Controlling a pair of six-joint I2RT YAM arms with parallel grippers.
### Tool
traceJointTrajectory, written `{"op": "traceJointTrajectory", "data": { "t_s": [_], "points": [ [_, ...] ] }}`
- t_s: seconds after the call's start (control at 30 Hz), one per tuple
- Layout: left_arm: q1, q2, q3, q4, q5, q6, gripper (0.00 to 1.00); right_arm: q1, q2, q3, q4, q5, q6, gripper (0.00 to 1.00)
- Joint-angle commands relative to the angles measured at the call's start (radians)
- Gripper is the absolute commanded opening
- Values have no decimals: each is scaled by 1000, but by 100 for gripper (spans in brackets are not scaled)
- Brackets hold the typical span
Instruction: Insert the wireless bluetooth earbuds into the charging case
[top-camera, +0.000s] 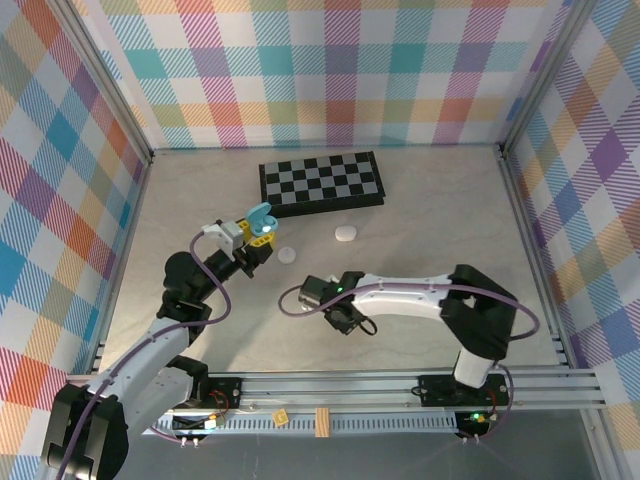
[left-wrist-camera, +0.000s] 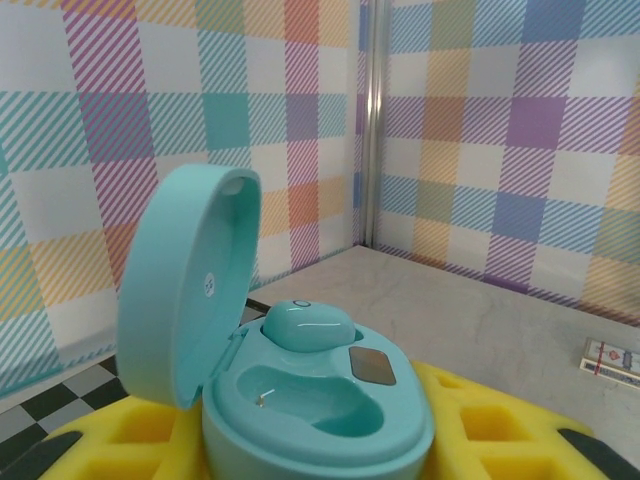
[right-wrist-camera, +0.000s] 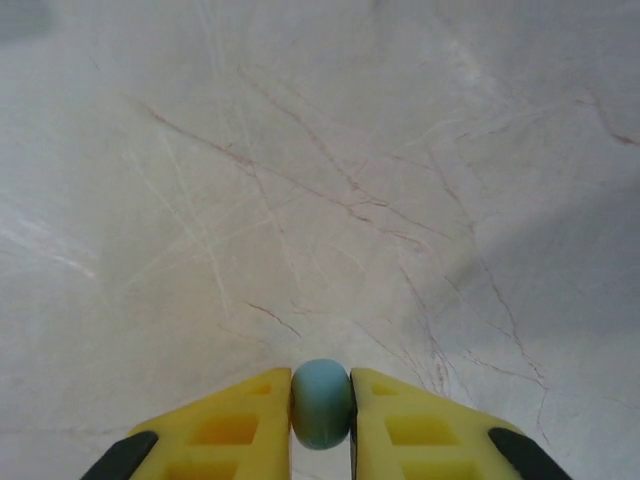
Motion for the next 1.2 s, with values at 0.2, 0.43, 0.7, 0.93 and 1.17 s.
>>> {"op": "traceJointTrajectory", "data": {
  "t_s": [0.2, 0.43, 0.7, 0.93, 1.17],
  "points": [
    [-20, 80, 47, 118, 28, 3, 39, -235, -348, -72, 170, -345, 72, 21],
    [-142, 195, 103, 162, -38, 86, 39, -425, -489, -60, 315, -616, 111, 21],
    [-230, 320, 163, 177, -75, 162, 39, -531, -484, 50, 473, -878, 145, 22],
    [-268, 421, 196, 263, -77, 153, 39, -537, -418, 147, 561, -1008, 183, 22],
    [-273, 500, 221, 342, -63, 92, 38, -538, -389, 149, 590, -1025, 202, 22]
  ]
}}
